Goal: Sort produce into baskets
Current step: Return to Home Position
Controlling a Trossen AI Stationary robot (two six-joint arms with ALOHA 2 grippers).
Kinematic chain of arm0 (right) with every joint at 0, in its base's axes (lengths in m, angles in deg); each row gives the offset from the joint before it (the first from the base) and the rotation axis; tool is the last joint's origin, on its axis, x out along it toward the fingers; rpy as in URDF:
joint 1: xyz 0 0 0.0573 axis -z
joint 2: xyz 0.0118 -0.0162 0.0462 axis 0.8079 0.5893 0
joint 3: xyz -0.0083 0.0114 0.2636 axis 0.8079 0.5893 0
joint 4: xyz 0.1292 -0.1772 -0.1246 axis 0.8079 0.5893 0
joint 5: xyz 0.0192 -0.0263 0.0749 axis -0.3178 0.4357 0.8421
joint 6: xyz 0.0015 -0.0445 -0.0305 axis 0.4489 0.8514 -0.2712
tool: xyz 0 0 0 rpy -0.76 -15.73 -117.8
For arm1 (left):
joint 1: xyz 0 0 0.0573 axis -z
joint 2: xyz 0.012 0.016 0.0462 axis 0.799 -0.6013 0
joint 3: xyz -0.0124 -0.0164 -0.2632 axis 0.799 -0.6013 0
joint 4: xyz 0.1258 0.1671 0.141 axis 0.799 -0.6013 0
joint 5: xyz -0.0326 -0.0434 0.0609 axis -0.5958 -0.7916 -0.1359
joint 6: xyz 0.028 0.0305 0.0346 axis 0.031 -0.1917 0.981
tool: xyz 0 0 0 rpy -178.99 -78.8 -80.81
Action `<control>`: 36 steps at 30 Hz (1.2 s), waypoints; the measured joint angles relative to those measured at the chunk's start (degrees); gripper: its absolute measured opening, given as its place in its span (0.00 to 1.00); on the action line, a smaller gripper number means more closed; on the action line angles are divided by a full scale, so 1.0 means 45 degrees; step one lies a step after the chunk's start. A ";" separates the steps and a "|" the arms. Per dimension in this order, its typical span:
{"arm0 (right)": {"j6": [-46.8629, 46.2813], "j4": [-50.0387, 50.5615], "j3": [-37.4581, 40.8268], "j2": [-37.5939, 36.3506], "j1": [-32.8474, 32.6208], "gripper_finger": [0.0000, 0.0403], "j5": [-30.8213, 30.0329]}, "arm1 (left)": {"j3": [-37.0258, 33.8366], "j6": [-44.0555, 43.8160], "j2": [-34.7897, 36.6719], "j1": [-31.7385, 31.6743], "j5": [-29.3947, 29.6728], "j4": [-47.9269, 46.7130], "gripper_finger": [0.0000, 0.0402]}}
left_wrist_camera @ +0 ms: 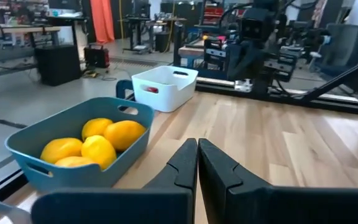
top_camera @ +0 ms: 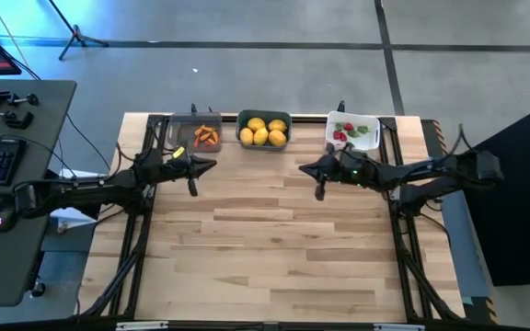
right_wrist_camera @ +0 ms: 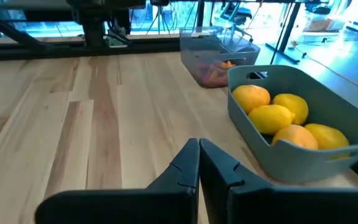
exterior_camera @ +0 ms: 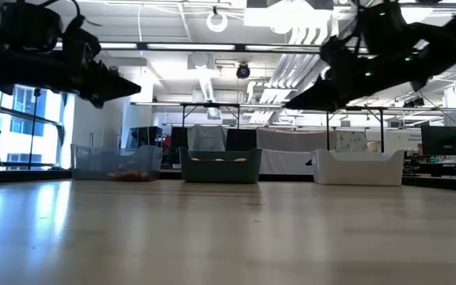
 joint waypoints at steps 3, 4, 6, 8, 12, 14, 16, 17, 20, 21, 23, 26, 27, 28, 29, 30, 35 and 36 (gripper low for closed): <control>0.0032 0.0007 0.0820 -0.1352 0.0000 0.00 -0.0057 | -0.0274 0.0014 0.0491 0.0178 -0.0046 0.0056 0.00; 0.0103 -0.0024 0.1107 -0.1889 0.0008 0.00 -0.0128 | -0.0350 0.0015 0.0651 0.0192 -0.0049 0.0132 0.00; 0.0198 -0.0006 0.1722 -0.2925 0.0064 0.00 -0.0225 | -0.0533 -0.0013 0.1052 0.0200 -0.0163 0.0309 0.00; 0.0119 0.0017 0.2313 -0.3997 0.0136 0.00 -0.0223 | -0.0678 -0.0087 0.1473 0.0202 -0.0186 0.0294 0.00; -0.0265 0.0333 0.3335 -0.6164 0.0185 0.00 -0.0228 | -0.0882 -0.0112 0.2292 0.0202 -0.0189 -0.0016 0.00; -0.0325 0.0631 0.3713 -0.7172 0.0167 0.00 -0.0343 | -0.0874 0.0056 0.2710 0.0202 -0.0183 -0.0376 0.00; -0.0280 0.0804 0.4079 -0.8151 0.0155 0.00 -0.0673 | -0.0877 0.0192 0.3158 0.0202 -0.0185 -0.0887 0.00; -0.0190 0.0905 0.4285 -0.8649 0.0155 0.00 -0.0794 | -0.0877 0.0138 0.3422 0.0202 -0.0183 -0.1248 0.00; 0.0132 0.1004 0.4889 -1.0246 0.0155 0.00 -0.0885 | -0.0877 -0.0004 0.4354 0.0202 -0.0180 -0.2332 0.00; 0.0168 0.1491 0.4867 -1.0789 0.0155 0.00 -0.0896 | -0.0877 0.0007 0.4728 0.0200 -0.0162 -0.2727 0.00; 0.0144 0.2505 0.4862 -1.1754 0.0165 0.00 -0.0899 | -0.0877 0.0004 0.5566 0.0171 0.0032 -0.3513 0.00; 0.0121 0.3698 0.4862 -1.3133 0.0165 0.00 -0.0913 | -0.0877 0.0004 0.6954 0.0141 0.0170 -0.4467 0.00; 0.0144 0.4073 0.4862 -1.3577 0.0165 0.00 -0.1043 | -0.0872 0.0005 0.7445 0.0144 0.0243 -0.4814 0.00; 0.0183 0.4493 0.4862 -1.4047 0.0165 0.00 -0.1294 | -0.0872 0.0005 0.7960 0.0146 0.0425 -0.5243 0.00; 0.0226 0.4907 0.4869 -1.4519 0.0160 0.00 -0.1580 | -0.0872 0.0002 0.8516 0.0147 0.0619 -0.5745 0.00; 0.0235 0.5306 0.4871 -1.4998 0.0165 0.00 -0.1843 | -0.0872 0.0000 0.8939 0.0144 0.0806 -0.6171 0.00; 0.0449 0.6451 0.4871 -1.6178 0.0162 0.00 -0.2313 | -0.0872 0.0095 0.8923 0.0144 0.1379 -0.6341 0.00; 0.0462 0.6606 0.4871 -1.6131 0.0164 0.00 -0.2506 | -0.0872 0.0092 0.8925 0.0153 0.1584 -0.6373 0.00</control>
